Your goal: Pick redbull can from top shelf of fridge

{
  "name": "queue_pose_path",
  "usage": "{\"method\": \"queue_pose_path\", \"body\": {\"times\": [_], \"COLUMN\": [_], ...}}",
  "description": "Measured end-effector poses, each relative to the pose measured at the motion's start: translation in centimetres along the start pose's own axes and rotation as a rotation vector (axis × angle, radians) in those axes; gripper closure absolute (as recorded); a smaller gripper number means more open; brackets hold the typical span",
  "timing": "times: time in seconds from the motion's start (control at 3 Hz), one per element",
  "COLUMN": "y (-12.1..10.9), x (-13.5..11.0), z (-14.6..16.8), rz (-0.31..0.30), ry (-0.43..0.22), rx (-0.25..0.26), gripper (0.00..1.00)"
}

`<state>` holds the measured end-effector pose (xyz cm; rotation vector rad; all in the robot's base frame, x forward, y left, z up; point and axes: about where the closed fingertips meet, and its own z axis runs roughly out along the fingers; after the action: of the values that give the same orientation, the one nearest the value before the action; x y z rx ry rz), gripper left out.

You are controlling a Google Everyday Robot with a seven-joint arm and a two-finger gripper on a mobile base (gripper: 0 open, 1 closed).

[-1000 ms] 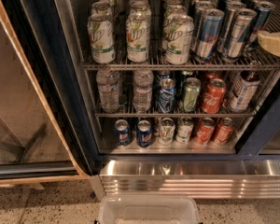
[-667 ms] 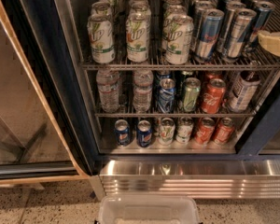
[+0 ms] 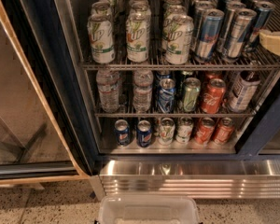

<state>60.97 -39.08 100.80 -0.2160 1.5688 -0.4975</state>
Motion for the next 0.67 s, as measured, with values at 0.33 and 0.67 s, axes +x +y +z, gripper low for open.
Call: {"method": "queue_pose_path", "body": {"times": [0.33, 0.67], "y": [-0.13, -0.64], "x": [-0.03, -0.34], "z": [-0.05, -0.07], "rz": [0.000, 0.003], "ry": [0.000, 0.002], "rx": [0.007, 0.040], "gripper": [0.22, 0.22]}}
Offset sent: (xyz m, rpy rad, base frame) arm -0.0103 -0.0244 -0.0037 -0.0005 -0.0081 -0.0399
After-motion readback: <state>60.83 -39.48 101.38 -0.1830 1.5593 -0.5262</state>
